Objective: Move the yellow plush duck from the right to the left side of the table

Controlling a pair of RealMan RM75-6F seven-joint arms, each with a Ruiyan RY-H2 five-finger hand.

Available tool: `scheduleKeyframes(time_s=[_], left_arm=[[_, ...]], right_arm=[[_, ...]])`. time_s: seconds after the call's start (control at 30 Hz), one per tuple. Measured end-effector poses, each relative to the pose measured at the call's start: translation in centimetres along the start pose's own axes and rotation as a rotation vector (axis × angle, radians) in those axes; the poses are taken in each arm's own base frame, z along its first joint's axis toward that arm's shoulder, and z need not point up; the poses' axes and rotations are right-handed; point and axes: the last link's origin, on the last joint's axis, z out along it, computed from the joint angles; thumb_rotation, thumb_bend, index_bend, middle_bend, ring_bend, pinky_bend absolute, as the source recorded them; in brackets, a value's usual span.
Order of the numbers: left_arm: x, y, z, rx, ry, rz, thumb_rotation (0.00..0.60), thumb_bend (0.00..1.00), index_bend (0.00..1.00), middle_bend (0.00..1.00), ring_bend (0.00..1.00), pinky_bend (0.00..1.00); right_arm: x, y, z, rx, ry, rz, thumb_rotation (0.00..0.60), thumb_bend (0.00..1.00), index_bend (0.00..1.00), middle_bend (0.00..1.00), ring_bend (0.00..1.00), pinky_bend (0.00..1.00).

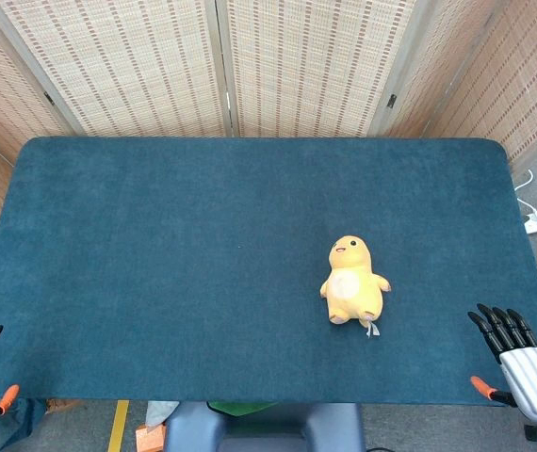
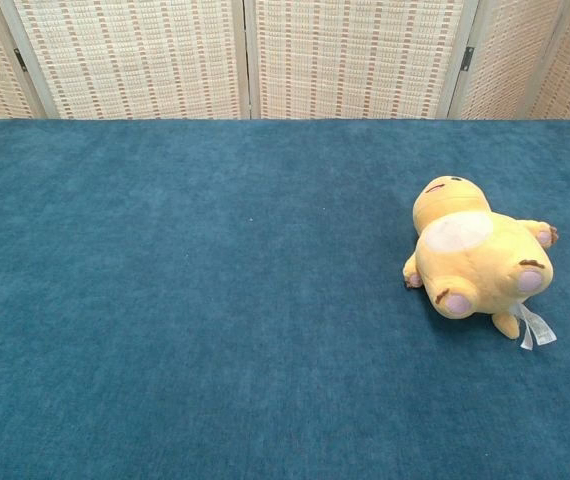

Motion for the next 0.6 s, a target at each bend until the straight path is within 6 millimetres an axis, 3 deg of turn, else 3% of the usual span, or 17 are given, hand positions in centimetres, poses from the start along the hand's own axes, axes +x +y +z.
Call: scheduleKeyframes(time_s=[0.27, 0.47, 0.6], left_arm=[[-0.3, -0.2, 0.5, 0.013, -0.021, 0.008, 0.6, 0.25, 0.0, 0.0, 0.0, 0.06], [-0.6, -0.1, 1.4, 0.028, -0.037, 0.022, 0.6, 0.25, 0.0, 0.0, 0.0, 0.06], [-0.6, -0.1, 1.7, 0.028, -0.032, 0.008, 0.6, 0.25, 0.0, 0.0, 0.0, 0.07]], right_arm=[[-0.6, -0.9, 1.8, 0.069, -0.017, 0.02, 0.6, 0.13, 0.0, 0.0, 0.0, 0.0], [-1.7, -2.5, 6.6, 0.149, -0.072, 0.066, 0.6, 0.13, 0.0, 0.0, 0.0, 0.0], [-3.0, -4.7, 11.3, 0.206, -0.128, 0.065, 0.6, 0.14, 0.0, 0.0, 0.0, 0.0]])
